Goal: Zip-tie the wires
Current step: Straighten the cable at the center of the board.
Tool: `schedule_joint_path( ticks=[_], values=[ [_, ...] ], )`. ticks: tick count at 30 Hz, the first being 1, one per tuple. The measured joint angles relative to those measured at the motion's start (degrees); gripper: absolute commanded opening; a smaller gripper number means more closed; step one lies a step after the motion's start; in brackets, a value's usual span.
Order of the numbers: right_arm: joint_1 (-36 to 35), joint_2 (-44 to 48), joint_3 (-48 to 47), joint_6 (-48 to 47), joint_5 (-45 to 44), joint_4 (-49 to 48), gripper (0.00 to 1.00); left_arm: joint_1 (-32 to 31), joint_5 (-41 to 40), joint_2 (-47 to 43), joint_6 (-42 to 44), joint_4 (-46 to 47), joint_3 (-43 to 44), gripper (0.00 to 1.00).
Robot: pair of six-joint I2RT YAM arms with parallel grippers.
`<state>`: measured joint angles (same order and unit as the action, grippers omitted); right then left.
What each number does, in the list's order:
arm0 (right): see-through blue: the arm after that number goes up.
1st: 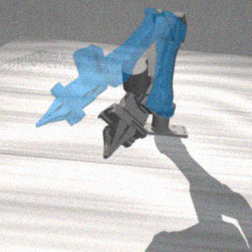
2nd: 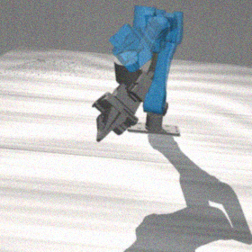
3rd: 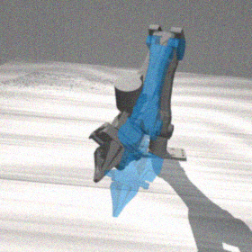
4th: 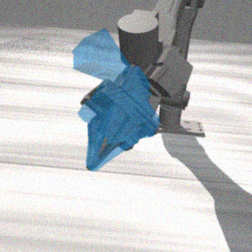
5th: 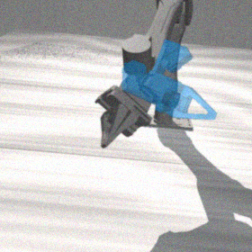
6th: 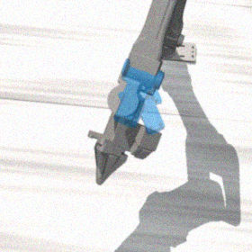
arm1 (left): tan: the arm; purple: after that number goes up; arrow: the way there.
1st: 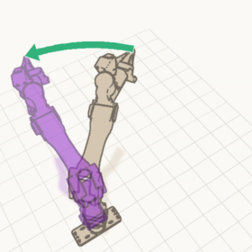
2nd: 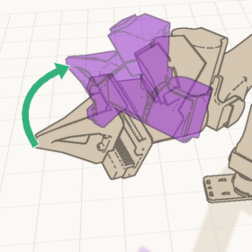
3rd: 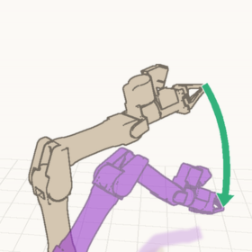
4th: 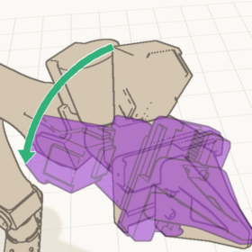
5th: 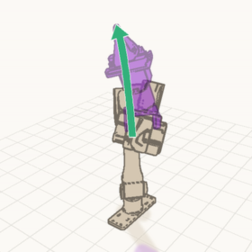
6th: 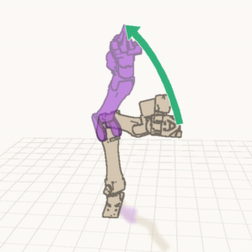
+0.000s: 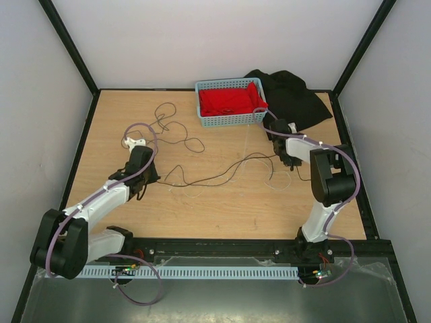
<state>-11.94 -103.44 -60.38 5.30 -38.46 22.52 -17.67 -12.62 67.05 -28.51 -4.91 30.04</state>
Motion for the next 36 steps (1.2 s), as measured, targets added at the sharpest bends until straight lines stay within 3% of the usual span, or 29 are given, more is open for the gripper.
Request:
schedule_joint_path(
  ticks=[6, 25, 29, 36],
  values=[
    [-0.02, -0.31, 0.00, -0.15, 6.62, 0.02, 0.00, -0.92, -0.09, 0.20, 0.02, 0.66, 0.00, 0.00],
    [0.13, 2.08, -1.51, -1.64, 22.53, 3.21, 0.60, -3.54, -0.55, 3.61, 0.00, 1.53, 0.87, 0.00],
    [0.13, 2.56, -1.86, -1.68, 25.00, 4.17, 0.71, -3.54, -0.83, 3.61, 0.02, 1.57, 0.87, 0.06],
    [0.13, 4.66, -3.34, -1.68, 27.56, 6.08, 0.80, -3.56, -0.98, 3.58, 0.22, 1.55, 0.94, 0.27]
  ],
)
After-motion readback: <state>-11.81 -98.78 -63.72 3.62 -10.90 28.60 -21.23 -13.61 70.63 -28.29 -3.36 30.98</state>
